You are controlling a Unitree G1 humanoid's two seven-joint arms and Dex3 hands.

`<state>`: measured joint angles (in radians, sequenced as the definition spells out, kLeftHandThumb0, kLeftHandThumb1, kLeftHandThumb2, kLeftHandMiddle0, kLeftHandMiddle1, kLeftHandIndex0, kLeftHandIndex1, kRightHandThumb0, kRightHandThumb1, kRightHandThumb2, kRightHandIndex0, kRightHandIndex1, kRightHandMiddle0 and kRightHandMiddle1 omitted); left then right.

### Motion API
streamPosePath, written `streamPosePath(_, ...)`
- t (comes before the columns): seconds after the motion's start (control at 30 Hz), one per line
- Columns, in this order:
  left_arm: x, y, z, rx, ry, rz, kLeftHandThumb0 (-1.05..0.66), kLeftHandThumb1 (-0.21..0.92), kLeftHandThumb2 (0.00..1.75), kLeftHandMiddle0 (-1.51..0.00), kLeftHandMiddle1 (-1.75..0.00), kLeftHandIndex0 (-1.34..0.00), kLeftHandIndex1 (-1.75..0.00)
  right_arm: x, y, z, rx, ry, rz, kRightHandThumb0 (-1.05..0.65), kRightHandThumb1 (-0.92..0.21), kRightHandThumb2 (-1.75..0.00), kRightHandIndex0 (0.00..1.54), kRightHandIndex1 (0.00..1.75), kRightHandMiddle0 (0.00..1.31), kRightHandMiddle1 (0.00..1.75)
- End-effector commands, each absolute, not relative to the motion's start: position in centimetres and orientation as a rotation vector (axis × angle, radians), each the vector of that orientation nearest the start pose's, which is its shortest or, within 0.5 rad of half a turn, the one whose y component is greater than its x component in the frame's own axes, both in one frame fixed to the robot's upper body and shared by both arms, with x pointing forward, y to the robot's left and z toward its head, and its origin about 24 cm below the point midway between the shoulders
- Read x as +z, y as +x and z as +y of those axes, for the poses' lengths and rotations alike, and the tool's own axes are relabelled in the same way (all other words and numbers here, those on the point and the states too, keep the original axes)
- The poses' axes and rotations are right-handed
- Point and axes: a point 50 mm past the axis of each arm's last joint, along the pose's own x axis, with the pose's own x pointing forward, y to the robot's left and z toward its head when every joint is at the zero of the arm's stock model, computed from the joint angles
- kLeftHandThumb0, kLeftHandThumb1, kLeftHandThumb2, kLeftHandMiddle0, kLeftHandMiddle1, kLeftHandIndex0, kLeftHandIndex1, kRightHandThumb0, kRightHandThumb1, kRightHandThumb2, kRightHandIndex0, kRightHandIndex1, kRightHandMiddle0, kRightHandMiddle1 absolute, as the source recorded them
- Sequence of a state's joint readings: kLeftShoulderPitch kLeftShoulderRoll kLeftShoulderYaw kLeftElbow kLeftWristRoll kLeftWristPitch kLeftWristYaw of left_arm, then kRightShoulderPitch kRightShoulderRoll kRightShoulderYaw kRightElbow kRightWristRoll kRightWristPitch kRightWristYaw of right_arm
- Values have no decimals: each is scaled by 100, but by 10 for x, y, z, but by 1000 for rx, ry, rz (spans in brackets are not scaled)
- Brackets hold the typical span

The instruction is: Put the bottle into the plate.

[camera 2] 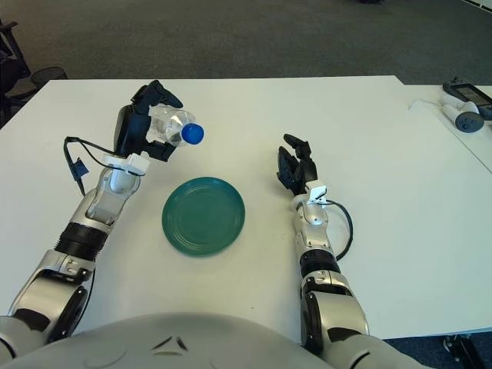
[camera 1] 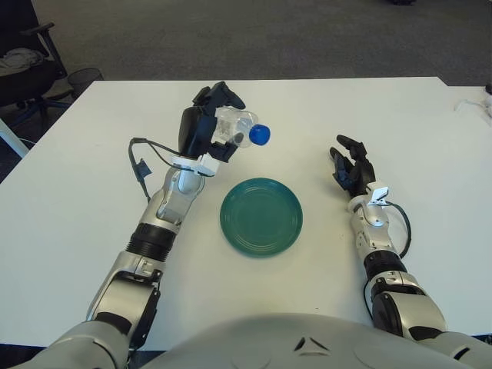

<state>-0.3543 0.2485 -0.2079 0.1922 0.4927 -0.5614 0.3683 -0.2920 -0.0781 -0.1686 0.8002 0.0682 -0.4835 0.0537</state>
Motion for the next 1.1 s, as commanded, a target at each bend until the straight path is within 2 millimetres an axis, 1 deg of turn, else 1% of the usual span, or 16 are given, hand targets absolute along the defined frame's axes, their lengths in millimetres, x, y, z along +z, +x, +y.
streamPosePath(0.0,130,281,107,-180,591,-878,0,1,164,-86,-167,-61,-175,-83,230,-193,-144,51,400,-58,-89,-61,44,2,0,79)
streamPosePath(0.13,129,279,99,-245,592,-886,0,2,164,-86,-167,-61,-175,-82,231,-192,-143,48,399,-58,-90,-61,44,2,0,79)
streamPosePath(0.37,123,272,81,-399,544,-891,0,3,163,-85,-167,-60,-175,-81,233,-191,-151,55,401,-56,-89,-59,47,4,0,79)
streamPosePath(0.53,119,269,78,-472,537,-893,0,3,162,-84,-167,-60,-175,-81,233,-190,-153,49,402,-56,-89,-59,46,3,0,79)
streamPosePath(0.87,105,267,72,-569,674,-828,0,4,161,-84,-167,-59,-175,-81,233,-188,-148,44,399,-54,-88,-58,41,0,0,78)
streamPosePath(1.07,103,268,73,-628,788,-810,0,5,160,-83,-167,-59,-175,-81,233,-186,-149,49,398,-53,-88,-59,39,0,0,77)
